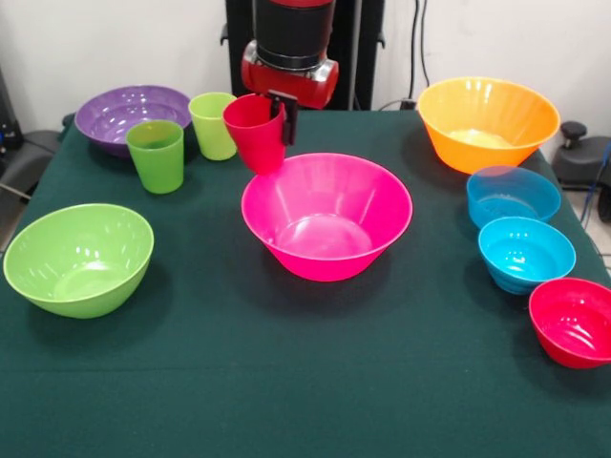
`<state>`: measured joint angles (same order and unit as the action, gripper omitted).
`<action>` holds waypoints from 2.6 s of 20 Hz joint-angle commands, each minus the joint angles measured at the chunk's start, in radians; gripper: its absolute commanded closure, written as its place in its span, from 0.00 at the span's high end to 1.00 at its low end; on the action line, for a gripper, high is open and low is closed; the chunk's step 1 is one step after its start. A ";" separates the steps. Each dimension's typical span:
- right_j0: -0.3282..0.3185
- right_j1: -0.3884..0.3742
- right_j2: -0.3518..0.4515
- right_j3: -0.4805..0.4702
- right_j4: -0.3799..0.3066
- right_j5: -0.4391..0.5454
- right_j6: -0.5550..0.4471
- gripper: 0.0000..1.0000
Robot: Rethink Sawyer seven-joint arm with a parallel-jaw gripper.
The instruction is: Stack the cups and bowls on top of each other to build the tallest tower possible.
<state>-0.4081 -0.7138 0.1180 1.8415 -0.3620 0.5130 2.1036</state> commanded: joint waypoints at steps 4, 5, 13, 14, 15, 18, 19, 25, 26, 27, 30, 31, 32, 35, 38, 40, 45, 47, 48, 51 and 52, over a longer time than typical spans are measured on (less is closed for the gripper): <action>0.052 0.042 -0.027 0.021 0.065 -0.099 0.187 0.00; 0.054 0.043 -0.029 0.021 0.069 -0.101 0.184 0.00; 0.070 0.046 -0.049 0.034 0.101 -0.123 0.164 0.00; 0.072 0.047 -0.051 0.035 0.105 -0.126 0.164 0.00; 0.073 0.047 -0.052 0.037 0.108 -0.127 0.162 0.00; 0.063 0.043 -0.039 0.050 0.124 -0.131 0.150 0.00; 0.059 0.042 -0.034 0.056 0.130 -0.133 0.147 0.00; 0.051 0.029 -0.016 0.097 0.163 -0.146 0.145 0.00; 0.061 0.027 -0.029 0.092 0.157 -0.149 0.145 0.00; 0.069 0.025 -0.046 0.079 0.142 -0.145 0.137 0.00; 0.063 0.024 -0.076 0.046 0.102 -0.127 0.093 0.00; 0.054 0.024 -0.079 0.039 0.094 -0.121 0.077 0.00; 0.042 0.025 -0.078 0.032 0.087 -0.120 0.061 0.00; 0.009 0.030 -0.072 0.024 0.069 -0.128 0.022 0.00; -0.010 0.034 -0.069 0.023 0.060 -0.141 0.006 0.00; -0.018 0.033 -0.069 0.030 0.054 -0.148 0.002 0.00; -0.053 0.026 -0.064 0.044 0.023 -0.161 -0.021 0.00; -0.067 0.026 -0.056 0.041 0.015 -0.158 -0.031 0.00; -0.075 0.025 -0.052 0.045 0.011 -0.161 -0.034 0.00; -0.082 0.021 -0.046 0.052 0.003 -0.166 -0.031 0.00; -0.083 0.021 -0.045 0.051 0.000 -0.166 -0.030 0.00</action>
<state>-0.4789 -0.7122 0.0081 1.8812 -0.2870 0.4160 2.1036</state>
